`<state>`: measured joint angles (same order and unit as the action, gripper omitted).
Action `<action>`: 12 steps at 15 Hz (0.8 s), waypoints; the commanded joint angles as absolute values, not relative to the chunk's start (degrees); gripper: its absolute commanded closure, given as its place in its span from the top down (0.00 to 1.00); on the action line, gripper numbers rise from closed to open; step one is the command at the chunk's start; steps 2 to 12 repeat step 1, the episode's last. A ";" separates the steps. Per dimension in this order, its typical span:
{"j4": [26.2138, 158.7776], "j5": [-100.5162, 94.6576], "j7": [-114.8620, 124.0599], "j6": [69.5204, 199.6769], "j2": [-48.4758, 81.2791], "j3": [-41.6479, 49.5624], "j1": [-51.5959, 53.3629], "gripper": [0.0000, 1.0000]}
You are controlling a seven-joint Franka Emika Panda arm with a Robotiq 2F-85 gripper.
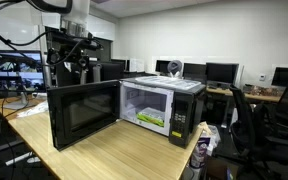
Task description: Open the microwave door.
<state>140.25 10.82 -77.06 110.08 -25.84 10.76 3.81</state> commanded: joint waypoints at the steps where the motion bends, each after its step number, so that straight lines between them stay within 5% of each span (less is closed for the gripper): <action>1: 140.16 11.05 -77.24 109.93 -25.77 10.23 3.22 1.00; 12: 140.16 11.05 -77.24 109.93 -25.77 10.23 3.22 1.00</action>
